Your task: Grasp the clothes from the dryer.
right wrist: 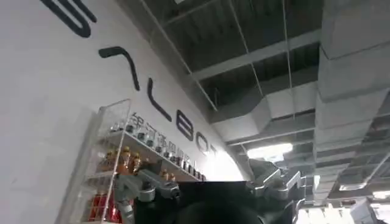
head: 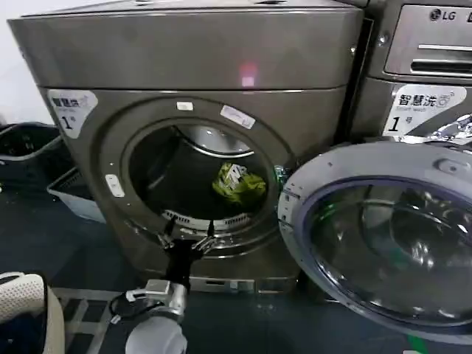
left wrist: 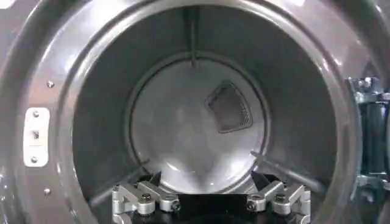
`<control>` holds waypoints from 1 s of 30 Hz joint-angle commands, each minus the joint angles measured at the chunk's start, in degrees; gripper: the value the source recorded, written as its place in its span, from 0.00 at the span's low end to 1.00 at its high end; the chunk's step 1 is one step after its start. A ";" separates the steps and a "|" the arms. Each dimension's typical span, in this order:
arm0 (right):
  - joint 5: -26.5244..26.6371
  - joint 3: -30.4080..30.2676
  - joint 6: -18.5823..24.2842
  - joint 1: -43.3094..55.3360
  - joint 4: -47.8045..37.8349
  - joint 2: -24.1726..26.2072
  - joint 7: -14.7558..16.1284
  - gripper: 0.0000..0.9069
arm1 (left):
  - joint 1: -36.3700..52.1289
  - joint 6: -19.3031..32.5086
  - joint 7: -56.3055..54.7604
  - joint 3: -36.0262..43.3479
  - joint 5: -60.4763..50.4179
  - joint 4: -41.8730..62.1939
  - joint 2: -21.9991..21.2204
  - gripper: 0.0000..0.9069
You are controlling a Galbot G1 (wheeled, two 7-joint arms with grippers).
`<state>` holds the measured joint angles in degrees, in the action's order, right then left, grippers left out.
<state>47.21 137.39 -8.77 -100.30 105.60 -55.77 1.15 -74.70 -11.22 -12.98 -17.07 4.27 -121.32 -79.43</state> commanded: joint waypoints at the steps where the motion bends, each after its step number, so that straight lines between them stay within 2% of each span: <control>1: -0.04 0.03 0.05 0.02 -0.04 0.02 0.01 1.00 | -0.04 0.02 0.02 -0.06 -0.05 0.07 -0.02 1.00; 30: -0.23 -0.19 -0.40 0.47 -0.14 0.01 -0.18 1.00 | 1.53 -0.22 0.19 0.16 0.26 1.54 0.18 1.00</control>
<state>47.03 137.18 -8.81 -99.86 105.45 -55.76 1.08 -73.45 -11.48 -12.81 -16.94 4.53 -120.25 -79.29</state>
